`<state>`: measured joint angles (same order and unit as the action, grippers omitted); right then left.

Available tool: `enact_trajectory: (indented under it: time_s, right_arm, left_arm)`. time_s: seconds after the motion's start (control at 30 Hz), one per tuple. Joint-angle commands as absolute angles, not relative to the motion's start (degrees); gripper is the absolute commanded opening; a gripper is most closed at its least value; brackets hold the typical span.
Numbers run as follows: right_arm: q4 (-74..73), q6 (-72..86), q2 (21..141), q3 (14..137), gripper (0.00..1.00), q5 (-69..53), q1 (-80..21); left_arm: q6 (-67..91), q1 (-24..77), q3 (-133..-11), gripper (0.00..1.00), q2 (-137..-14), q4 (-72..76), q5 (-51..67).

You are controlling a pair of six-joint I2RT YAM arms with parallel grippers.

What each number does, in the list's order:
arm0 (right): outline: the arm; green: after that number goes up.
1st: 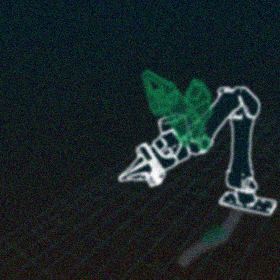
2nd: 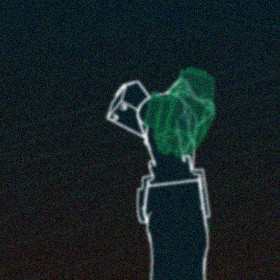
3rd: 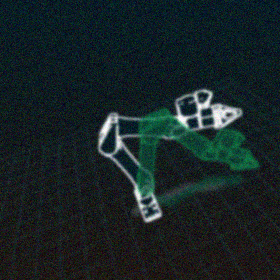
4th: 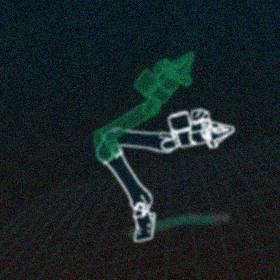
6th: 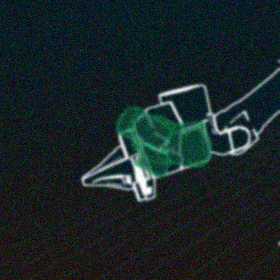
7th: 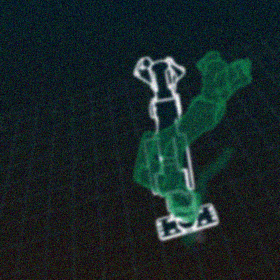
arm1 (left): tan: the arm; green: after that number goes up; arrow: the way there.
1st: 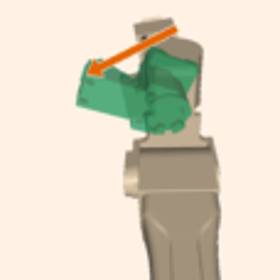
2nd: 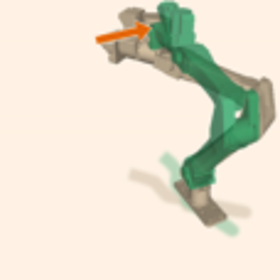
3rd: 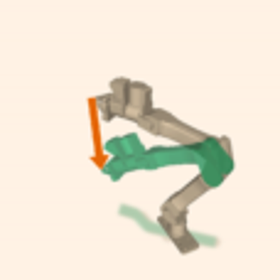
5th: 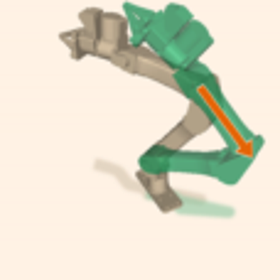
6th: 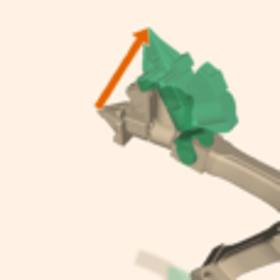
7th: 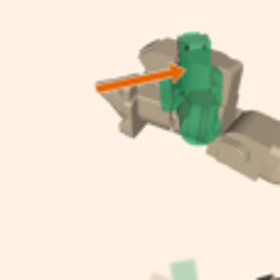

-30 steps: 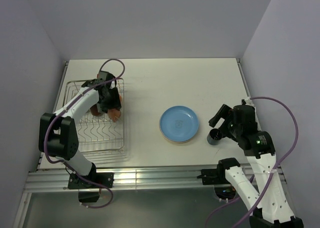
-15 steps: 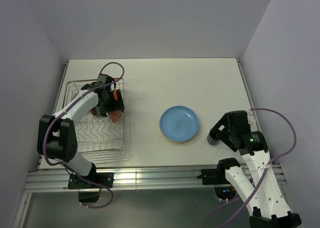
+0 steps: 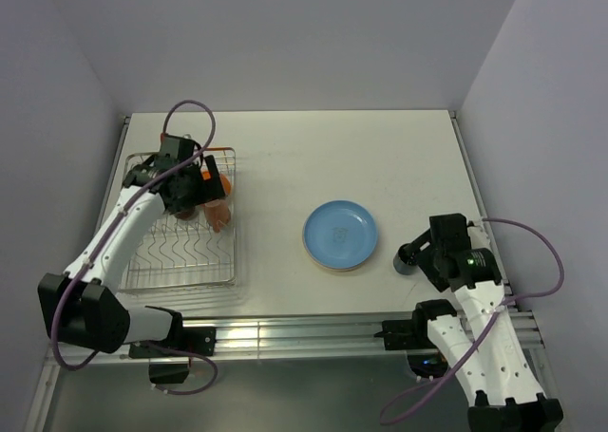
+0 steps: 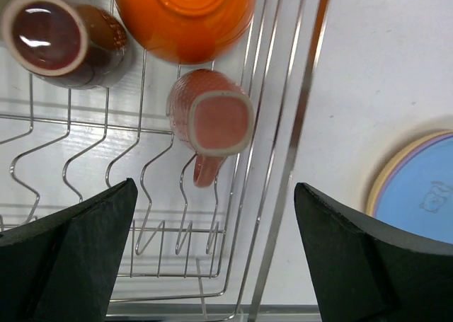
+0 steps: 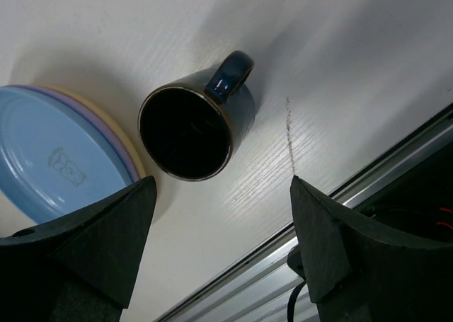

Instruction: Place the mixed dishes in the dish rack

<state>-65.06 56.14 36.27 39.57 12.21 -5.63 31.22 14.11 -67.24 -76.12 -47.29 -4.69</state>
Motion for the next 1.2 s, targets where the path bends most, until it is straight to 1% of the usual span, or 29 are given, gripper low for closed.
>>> enact_trajectory:
  time_s: [0.0, 0.07, 0.2, 0.27, 0.5, 0.53, 0.63, 0.9, 0.93, 1.0, 1.03, 1.1, 1.13, 1.17]
  right_arm:
    - [-61.36, 57.75, 38.40, 37.88, 0.82, 13.71, -3.52]
    - [-60.30, 57.40, 39.46, 37.36, 0.78, 13.62, -2.55]
    - [-57.58, 55.99, 40.78, 36.56, 0.75, 13.27, -0.71]
    - [-56.61, 55.72, 41.31, 35.69, 0.72, 13.01, -0.44]
    - [-52.65, 55.99, 43.94, 33.58, 0.62, 11.07, -0.44]
    - [-52.47, 56.07, 44.03, 33.05, 0.57, 11.07, -0.44]
    - [-51.16, 56.51, 44.21, 31.99, 0.50, 10.99, -0.44]
    - [-49.57, 57.04, 45.88, 30.59, 0.41, 11.78, -0.44]
    - [-49.40, 57.04, 45.88, 30.50, 0.35, 11.78, -0.44]
    - [-49.05, 57.13, 46.40, 30.50, 0.28, 12.04, -0.44]
    - [-48.78, 57.04, 46.58, 30.50, 0.17, 11.95, -0.44]
    - [-48.26, 56.87, 47.02, 30.41, 0.07, 11.69, -0.44]
    - [-47.99, 56.69, 47.02, 30.50, 0.00, 11.52, -0.53]
    - [-47.99, 56.52, 46.76, 30.85, 0.00, 11.51, -0.44]
  left_arm:
    - [32.17, 14.24, -71.63, 0.99, -71.12, -49.57, -6.51]
    - [32.08, 14.24, -73.21, 0.99, -69.62, -50.18, -6.07]
    - [31.29, 14.24, -75.23, 0.99, -66.01, -51.33, -5.89]
    - [30.94, 14.33, -76.29, 0.99, -65.74, -52.38, -6.59]
    - [30.85, 14.24, -74.71, 0.99, -63.20, -51.94, -4.13]
    - [30.85, 14.33, -74.62, 0.99, -62.85, -52.12, -4.04]
    - [30.76, 14.33, -74.27, 0.99, -61.61, -52.12, -3.61]
    - [30.94, 14.24, -75.06, 0.99, -59.68, -53.35, -2.81]
    - [30.94, 14.33, -75.32, 0.99, -59.50, -53.52, -2.90]
    - [30.85, 14.33, -75.58, 0.99, -59.15, -53.88, -2.90]
    - [30.85, 14.24, -75.76, 0.99, -59.06, -54.05, -2.99]
    - [30.76, 14.24, -75.85, 0.99, -58.71, -54.32, -2.81]
    - [30.59, 14.33, -75.85, 0.99, -58.54, -54.40, -2.64]
    - [30.59, 14.33, -75.85, 0.99, -58.36, -54.40, -2.29]
